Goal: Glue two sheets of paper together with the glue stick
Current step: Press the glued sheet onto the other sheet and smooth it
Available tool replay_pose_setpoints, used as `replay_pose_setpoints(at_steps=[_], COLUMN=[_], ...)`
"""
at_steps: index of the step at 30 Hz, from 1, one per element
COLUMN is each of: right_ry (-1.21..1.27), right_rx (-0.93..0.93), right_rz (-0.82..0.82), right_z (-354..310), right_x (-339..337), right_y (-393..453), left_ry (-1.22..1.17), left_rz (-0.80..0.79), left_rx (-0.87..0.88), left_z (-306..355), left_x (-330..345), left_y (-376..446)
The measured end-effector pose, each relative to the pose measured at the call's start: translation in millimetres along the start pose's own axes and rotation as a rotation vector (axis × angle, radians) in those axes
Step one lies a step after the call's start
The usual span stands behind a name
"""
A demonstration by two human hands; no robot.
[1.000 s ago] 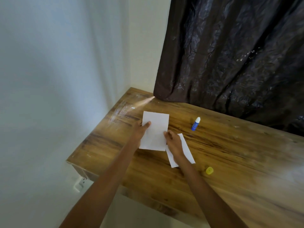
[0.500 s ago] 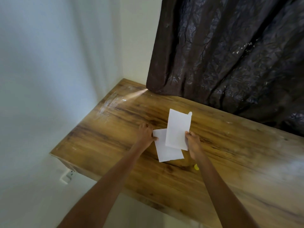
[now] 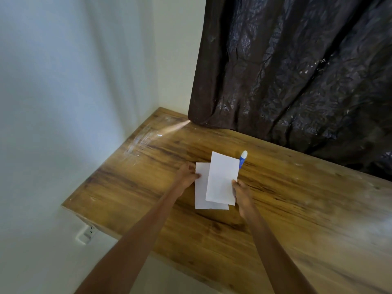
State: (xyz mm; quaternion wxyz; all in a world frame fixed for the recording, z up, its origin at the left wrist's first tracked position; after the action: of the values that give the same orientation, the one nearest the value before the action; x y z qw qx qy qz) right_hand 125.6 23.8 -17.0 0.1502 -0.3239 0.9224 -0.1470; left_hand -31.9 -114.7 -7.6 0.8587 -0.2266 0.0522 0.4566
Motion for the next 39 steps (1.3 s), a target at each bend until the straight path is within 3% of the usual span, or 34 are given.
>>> replay_pose_setpoints(at_steps=[6, 9, 13, 17, 21, 25, 27, 29, 30, 35, 39], right_ry=[0.398, 0.454, 0.422, 0.301, 0.181, -0.058, -0.207, -0.324, -0.369, -0.48, -0.494], right_rx=[-0.064, -0.073, -0.056, -0.111, -0.186, -0.297, -0.378, -0.447, -0.476, -0.535, -0.525], right_rz=[0.009, -0.065, -0.118, -0.004, 0.035, -0.046, -0.121, -0.212, -0.258, -0.361, -0.348], right_z=[-11.7, -14.8, -18.4, -31.0, -41.1, -46.7, -52.2, -58.8, -62.5, -77.8, -80.1], right_x=[8.4, 26.8, 59.0, 78.6, 82.2, 73.5, 66.6, 61.7, 60.5, 57.7, 53.7], right_y=[-5.6, -6.8, -11.7, -11.2, -5.3, 0.0, 1.6, 2.4, 2.3, 1.9, 7.0], left_ry=[-0.683, -0.879, -0.964, -0.806, -0.913, -0.689, -0.552, -0.421, -0.355, 0.228, 0.289], left_rz=[0.229, 0.306, 0.295, 0.283, 0.249, 0.392, 0.435, 0.345, 0.254, -0.211, -0.167], left_rx=[-0.11, -0.176, -0.196, -0.171, -0.223, -0.151, 0.096, 0.344, 0.384, 0.257, 0.203], left_z=[-8.6, -9.3, -7.8, -10.7, -12.9, -3.2, 13.5, 32.2, 38.6, 47.3, 37.3], left_x=[-30.5, -38.9, -35.1, -28.4, -32.5, -71.5, -97.0, -110.0, -110.3, -82.7, -79.7], left_y=[-11.4, -14.9, -20.1, -29.1, -33.6, -29.1, -22.0, -15.5, -9.4, 20.0, 25.3])
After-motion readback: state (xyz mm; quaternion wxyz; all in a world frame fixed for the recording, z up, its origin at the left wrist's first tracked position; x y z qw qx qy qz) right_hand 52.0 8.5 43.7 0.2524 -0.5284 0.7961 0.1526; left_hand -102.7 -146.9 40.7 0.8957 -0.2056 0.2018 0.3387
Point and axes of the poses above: each hand's wrist, its own y-axis towards the middle knuckle, its own x-axis out of the palm, z = x × y, the point moved 5 cm from there along y, towards the middle knuckle, and after that the axes turned 3 degrees about -x, right-handed, at the moved point
